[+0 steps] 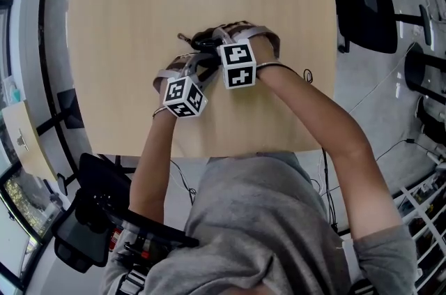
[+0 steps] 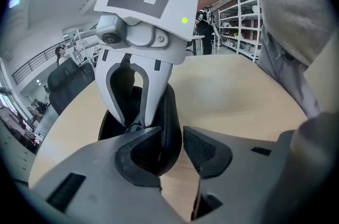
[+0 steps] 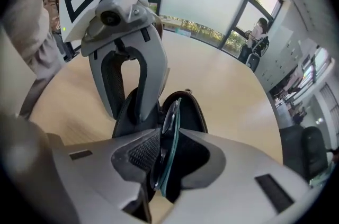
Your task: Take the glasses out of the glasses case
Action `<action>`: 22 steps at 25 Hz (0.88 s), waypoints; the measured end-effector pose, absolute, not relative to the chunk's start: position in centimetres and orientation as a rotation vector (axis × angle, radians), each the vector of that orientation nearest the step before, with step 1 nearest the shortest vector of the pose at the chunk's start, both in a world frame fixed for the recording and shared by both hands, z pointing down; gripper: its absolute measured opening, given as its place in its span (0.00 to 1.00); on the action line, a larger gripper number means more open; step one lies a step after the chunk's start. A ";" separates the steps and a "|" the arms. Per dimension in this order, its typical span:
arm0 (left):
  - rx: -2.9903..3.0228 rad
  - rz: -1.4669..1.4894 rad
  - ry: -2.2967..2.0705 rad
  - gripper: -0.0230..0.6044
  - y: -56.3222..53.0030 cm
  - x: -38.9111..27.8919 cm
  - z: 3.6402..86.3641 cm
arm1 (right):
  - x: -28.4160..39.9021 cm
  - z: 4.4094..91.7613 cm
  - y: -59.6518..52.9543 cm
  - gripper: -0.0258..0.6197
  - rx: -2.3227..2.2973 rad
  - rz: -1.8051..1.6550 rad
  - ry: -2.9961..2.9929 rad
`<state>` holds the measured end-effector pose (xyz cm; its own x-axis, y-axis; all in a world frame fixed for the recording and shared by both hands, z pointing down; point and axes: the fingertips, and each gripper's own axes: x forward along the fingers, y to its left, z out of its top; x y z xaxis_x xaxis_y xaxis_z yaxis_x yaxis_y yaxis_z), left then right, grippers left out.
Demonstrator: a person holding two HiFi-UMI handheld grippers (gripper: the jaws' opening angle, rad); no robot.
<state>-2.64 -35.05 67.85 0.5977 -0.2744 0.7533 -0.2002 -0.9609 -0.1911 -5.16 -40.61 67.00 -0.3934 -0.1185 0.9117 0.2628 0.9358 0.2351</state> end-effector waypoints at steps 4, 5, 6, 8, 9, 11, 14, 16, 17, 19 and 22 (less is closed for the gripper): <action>-2.716 -1.313 0.403 0.24 -34.5 -2.9 67.6 | -5.6 66.9 -40.4 0.18 -0.129 -0.470 -1.920; -2.712 -1.315 0.399 0.24 -34.3 -2.9 67.6 | -5.6 66.9 -40.2 0.14 -0.135 -0.470 -1.920; -2.707 -1.318 0.395 0.24 -34.2 -2.9 67.6 | -5.5 66.9 -40.1 0.14 -0.138 -0.463 -1.921; -2.699 -1.323 0.399 0.24 -34.2 -3.0 67.6 | -5.2 66.8 -40.1 0.13 -0.136 -0.449 -1.922; -2.696 -1.324 0.407 0.24 -34.2 -3.0 67.5 | -5.1 66.6 -40.1 0.12 -0.132 -0.450 -1.924; -2.701 -1.320 0.432 0.24 -34.2 -3.1 67.3 | -4.9 65.8 -39.9 0.12 -0.121 -0.457 -1.945; -2.710 -1.314 0.456 0.24 -34.1 -3.4 67.2 | -4.4 64.3 -39.5 0.12 -0.090 -0.456 -1.996; -2.711 -1.312 0.465 0.24 -34.0 -3.6 67.1 | -3.7 63.0 -39.2 0.12 -0.062 -0.454 -2.026; -2.714 -1.307 0.471 0.24 -33.9 -3.7 66.9 | -3.3 62.2 -39.1 0.12 -0.043 -0.454 -2.039; -2.726 -1.289 0.486 0.24 -33.7 -3.9 66.4 | -2.2 60.8 -39.1 0.12 0.007 -0.450 -2.057; -2.745 -1.263 0.519 0.24 -33.1 -4.5 65.4 | 0.4 59.5 -39.5 0.12 0.098 -0.421 -2.053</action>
<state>-4.53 -33.07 65.43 0.6037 -0.3338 0.7240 -0.2712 -0.9400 -0.2072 0.40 -39.47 59.54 -0.4998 -0.2417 0.8317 0.1048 0.9363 0.3351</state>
